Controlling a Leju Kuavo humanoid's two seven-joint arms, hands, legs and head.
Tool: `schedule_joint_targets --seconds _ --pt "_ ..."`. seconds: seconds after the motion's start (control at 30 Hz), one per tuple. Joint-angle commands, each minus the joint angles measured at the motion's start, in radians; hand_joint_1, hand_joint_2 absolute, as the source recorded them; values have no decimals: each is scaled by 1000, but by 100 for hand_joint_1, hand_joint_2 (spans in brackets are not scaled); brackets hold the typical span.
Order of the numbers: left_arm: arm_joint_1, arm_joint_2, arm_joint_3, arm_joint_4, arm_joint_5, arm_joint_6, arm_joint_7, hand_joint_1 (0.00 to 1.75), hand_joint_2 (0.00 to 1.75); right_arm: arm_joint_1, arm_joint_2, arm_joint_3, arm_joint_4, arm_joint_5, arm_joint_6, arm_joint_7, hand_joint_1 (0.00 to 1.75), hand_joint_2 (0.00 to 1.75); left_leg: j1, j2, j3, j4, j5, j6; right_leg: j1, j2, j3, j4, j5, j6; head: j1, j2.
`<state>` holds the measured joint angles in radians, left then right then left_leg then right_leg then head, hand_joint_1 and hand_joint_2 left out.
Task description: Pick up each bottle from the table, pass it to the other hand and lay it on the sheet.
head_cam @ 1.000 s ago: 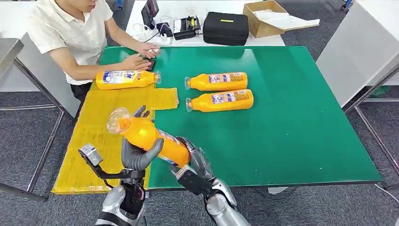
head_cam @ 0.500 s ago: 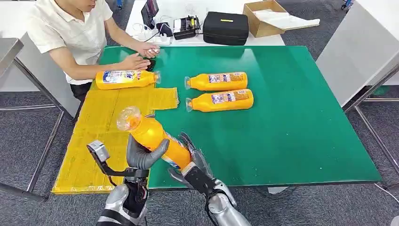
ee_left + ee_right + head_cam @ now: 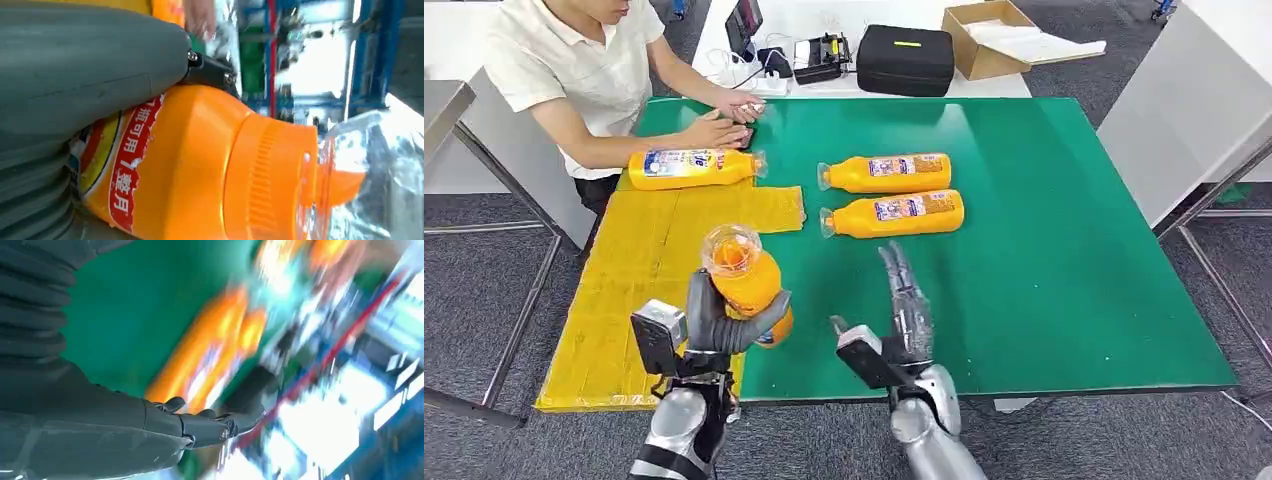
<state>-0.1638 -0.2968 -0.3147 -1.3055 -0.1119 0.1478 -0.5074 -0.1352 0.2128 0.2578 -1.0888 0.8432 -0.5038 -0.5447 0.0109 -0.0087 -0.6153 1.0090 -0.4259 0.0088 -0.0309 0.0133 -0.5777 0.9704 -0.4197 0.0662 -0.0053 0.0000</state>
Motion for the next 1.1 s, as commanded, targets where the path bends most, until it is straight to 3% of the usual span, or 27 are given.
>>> schedule_joint_targets --seconds 0.03,0.13,0.3,0.67,0.9,0.93,0.97,1.0,1.03,1.07,1.1 --pt "-13 67 -25 -42 -486 354 42 175 175 0 -102 -179 -133 110 -192 27 0 175 0 -2 3 0 -1 0 1 -3 4 -1 -2 -4 0 0" --pt "-47 92 -23 30 -772 441 164 175 175 -7 -107 -185 -168 115 -181 24 0 175 0 -2 3 0 0 0 1 -4 3 0 -1 -4 0 0" --pt "-132 120 -10 227 -1052 380 332 175 175 -16 -101 -165 -203 89 -102 17 0 175 0 -1 2 -1 0 0 0 -2 3 -1 0 -2 0 0" --pt "-275 93 76 486 -928 84 351 175 175 -30 -85 -126 -141 17 -3 -51 0 175 1 0 3 0 1 -1 1 -1 3 -1 0 -3 0 0" --pt "-339 96 97 605 -923 65 365 175 175 -49 -77 -122 -100 -10 5 -74 0 175 1 1 2 -1 1 -1 1 0 3 -1 0 -2 0 0" --pt "-345 96 94 619 -931 60 369 106 175 -48 -75 -123 -101 -18 10 -76 0 175 1 1 4 -1 1 -1 2 0 5 -1 0 -4 0 0" --pt "-355 101 76 643 -961 50 383 98 175 -48 -75 -122 -98 -19 15 -76 0 175 1 1 4 -1 1 -1 1 0 5 -1 0 -3 0 0" --pt "-359 101 74 655 -966 51 385 98 175 -49 -76 -122 -96 -20 16 -78 0 175 0 0 2 -1 1 -1 1 -1 3 0 0 -2 0 0" --pt "-365 103 66 668 -980 48 392 138 175 -49 -76 -123 -94 -23 17 -80 0 175 1 0 4 -1 1 -1 2 -1 5 -1 0 -4 0 0" --pt "-386 112 33 708 -1034 36 433 126 175 -51 -76 -127 -88 -36 28 -85 0 175 1 1 3 -1 2 -1 1 -1 4 -1 0 -3 0 0" --pt "-386 112 33 708 -1034 36 433 126 175 -51 -76 -127 -88 -36 28 -85 0 175 1 0 3 -1 2 -1 1 -1 4 -1 0 -3 0 0"
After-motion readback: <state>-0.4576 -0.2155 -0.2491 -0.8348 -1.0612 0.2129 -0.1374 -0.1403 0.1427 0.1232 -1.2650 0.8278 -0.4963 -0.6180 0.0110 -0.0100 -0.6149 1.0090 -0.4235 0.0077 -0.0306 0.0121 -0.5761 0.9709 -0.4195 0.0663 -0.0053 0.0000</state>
